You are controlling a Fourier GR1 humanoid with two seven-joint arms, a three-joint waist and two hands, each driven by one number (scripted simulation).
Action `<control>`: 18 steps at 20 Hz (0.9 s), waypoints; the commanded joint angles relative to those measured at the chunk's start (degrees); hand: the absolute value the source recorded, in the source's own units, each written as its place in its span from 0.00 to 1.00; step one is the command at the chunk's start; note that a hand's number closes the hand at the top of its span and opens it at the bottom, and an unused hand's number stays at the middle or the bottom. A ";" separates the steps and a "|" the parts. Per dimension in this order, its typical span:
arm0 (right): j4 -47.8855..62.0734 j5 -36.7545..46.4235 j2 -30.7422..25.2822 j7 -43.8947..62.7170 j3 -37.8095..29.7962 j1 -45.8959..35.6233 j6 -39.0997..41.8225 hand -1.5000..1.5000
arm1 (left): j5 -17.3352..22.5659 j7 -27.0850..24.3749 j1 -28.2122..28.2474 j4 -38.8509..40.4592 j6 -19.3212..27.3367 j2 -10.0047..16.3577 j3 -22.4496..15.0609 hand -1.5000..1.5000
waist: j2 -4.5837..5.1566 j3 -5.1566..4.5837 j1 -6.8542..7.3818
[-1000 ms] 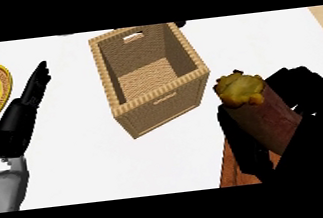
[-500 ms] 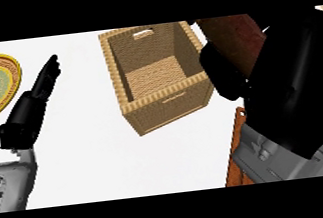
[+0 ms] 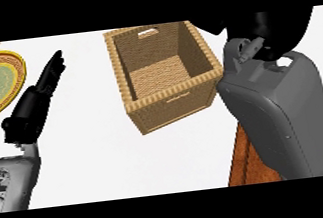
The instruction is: Pick the sweet potato from the cutting board and place it in the basket
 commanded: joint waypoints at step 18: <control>29.95 -13.23 0.40 13.91 -7.89 -18.30 3.93 0.00 | -0.75 -1.34 1.48 1.58 -0.19 0.55 0.82 0.50 | -0.79 0.05 -1.34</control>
